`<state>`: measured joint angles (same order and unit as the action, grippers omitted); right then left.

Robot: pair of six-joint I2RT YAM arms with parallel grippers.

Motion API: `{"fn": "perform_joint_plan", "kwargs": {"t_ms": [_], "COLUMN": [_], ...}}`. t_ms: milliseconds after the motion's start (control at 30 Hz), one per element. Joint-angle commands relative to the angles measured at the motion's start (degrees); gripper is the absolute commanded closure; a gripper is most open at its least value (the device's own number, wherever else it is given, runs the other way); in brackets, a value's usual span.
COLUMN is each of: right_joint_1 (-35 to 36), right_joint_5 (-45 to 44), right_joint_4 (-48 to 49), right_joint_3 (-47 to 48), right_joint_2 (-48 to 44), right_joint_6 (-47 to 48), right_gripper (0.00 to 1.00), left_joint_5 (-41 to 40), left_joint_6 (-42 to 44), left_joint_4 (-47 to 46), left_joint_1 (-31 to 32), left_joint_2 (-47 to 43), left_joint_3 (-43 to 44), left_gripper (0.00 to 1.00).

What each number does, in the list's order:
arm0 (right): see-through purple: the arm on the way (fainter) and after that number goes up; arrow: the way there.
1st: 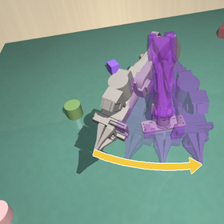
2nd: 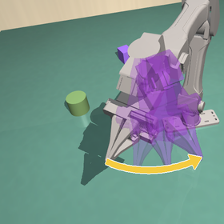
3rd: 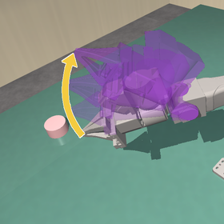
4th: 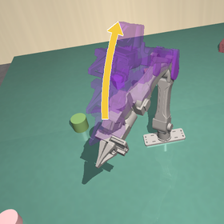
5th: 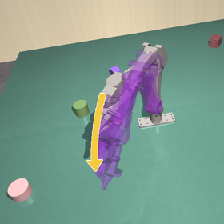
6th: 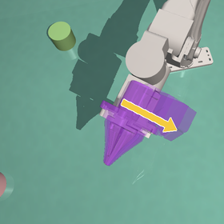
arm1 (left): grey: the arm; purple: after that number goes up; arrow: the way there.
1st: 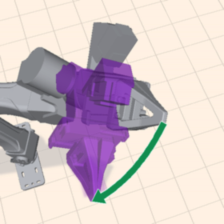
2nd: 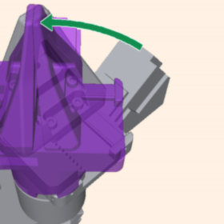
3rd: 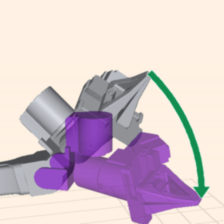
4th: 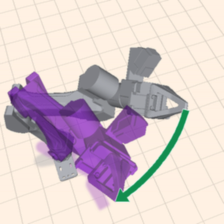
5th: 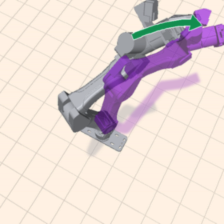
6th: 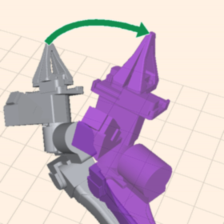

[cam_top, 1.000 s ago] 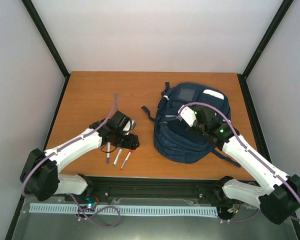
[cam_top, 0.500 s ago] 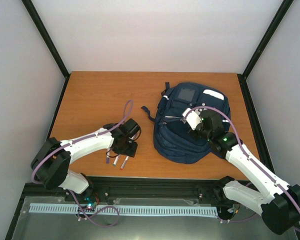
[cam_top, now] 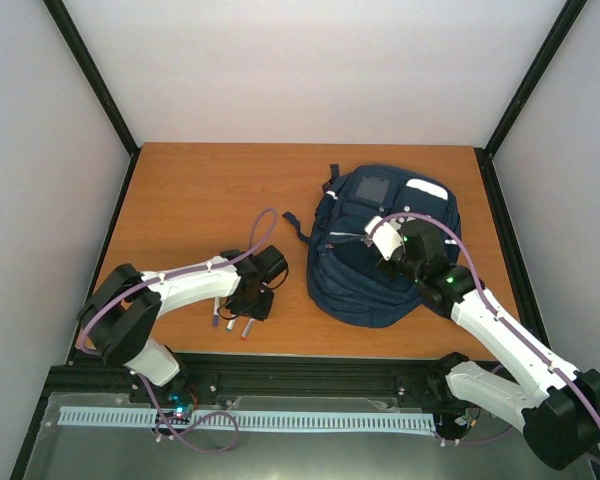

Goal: Pack the student bag
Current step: Pick up the stationery from the center of the board.

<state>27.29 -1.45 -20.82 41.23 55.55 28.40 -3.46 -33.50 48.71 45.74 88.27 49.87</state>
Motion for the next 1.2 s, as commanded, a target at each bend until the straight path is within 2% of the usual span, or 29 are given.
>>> {"fn": "perform_joint_plan", "kwargs": {"t_ms": [0,400,800,967,1067,1167], "right_joint_1": [-0.83,-0.97,-1.01,-1.07,-1.05,-1.10], "right_joint_5": [-0.96,-1.32,-0.94,-0.77,-0.79,-0.88], "right_joint_4": [5.00,4.61,4.28,4.30,4.44,4.64], "right_joint_3": [0.08,-0.17,-0.19,-0.20,-0.19,-0.19], "right_joint_2": [-1.50,-2.06,-2.91,-3.14,-3.08,-3.01], "right_joint_6": [-0.77,-0.34,-0.41,-0.44,-0.47,-0.61], "right_gripper": [0.97,0.97,0.97,0.97,0.97,0.97], "left_joint_5": [-0.40,-0.91,-1.08,1.63,6.42,13.65], "left_joint_6": [-1.13,-2.32,-2.83,1.10,4.32,3.19], "left_joint_4": [0.23,0.69,2.91,2.30,-3.11,-9.33], "left_joint_1": [0.67,1.26,1.63,2.33,2.95,2.96], "left_joint_2": [1.42,4.09,2.79,-4.17,-11.49,-13.94], "left_joint_3": [0.57,0.93,2.24,5.54,6.53,7.87], "left_gripper": [0.64,0.83,0.95,0.95,0.96,0.97]}}
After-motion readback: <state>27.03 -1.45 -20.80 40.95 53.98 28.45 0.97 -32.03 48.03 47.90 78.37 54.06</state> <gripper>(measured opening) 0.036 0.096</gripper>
